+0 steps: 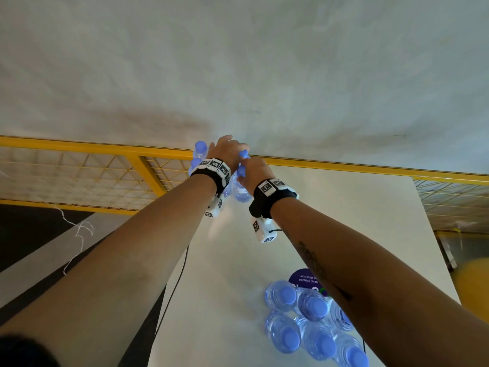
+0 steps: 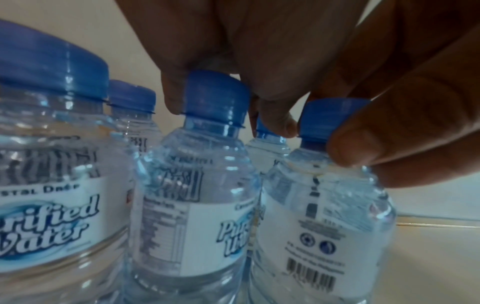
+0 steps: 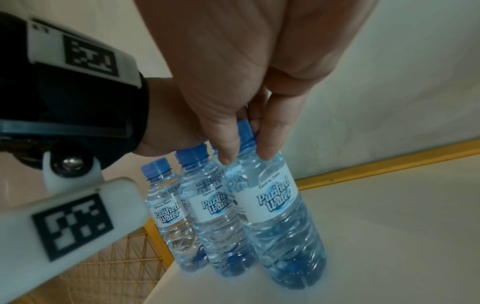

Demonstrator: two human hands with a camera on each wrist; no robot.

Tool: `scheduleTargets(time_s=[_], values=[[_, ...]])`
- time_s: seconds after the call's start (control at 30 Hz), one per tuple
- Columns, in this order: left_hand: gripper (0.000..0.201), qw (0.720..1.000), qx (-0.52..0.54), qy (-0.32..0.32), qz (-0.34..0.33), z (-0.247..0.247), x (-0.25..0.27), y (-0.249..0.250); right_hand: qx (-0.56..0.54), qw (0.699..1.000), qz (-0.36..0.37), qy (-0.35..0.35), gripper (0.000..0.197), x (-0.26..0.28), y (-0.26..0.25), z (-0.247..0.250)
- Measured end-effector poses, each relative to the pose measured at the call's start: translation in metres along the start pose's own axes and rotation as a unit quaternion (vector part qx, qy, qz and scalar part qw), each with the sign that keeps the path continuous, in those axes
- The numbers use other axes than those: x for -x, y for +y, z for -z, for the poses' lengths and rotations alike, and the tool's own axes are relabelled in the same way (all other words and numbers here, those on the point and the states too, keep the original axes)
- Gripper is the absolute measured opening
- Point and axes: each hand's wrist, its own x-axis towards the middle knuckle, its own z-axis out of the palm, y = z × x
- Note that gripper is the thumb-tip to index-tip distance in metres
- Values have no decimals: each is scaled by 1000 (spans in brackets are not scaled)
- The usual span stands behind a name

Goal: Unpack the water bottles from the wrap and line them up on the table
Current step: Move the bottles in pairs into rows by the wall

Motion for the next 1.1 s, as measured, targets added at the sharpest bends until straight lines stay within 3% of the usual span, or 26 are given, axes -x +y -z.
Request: scheduleTargets(time_s=[0.23, 0.33, 0.4, 0.47, 0.5, 0.6, 0.67, 0.83, 0.97, 1.1], values=[[29, 1000, -16, -26, 8, -6, -7, -6, -19, 1000, -3, 19, 19, -3, -2, -3], [13, 999, 5, -32, 18, -3, -3, -3, -35, 999, -4, -2, 24, 7, 1, 0], [29, 999, 9, -30, 16, -1, 0, -2, -50, 998, -19, -14, 32, 20, 4, 7], [57, 999, 32, 11, 21, 1, 11, -3, -72, 997, -23, -14, 31, 41, 7, 13], [60, 998, 50, 45, 17, 4, 20, -3, -80, 997, -13, -11, 30, 54, 9, 16], [40, 984, 92, 140, -56, 5, 57, 10, -107, 993, 27, -34, 38, 110, 14, 26], [33, 972, 135, 161, -103, 6, 95, 30, -137, 988, 53, -51, 37, 151, 19, 30], [28, 963, 205, -7, -173, -8, 197, 95, -128, 983, 51, -121, 25, 252, 33, 30], [36, 960, 174, -128, -179, -47, 253, 124, 5, 981, 38, -192, 17, 314, 37, 5], [39, 967, 145, -159, -138, -63, 283, 148, 27, 987, 15, -159, 26, 350, 35, -29]])
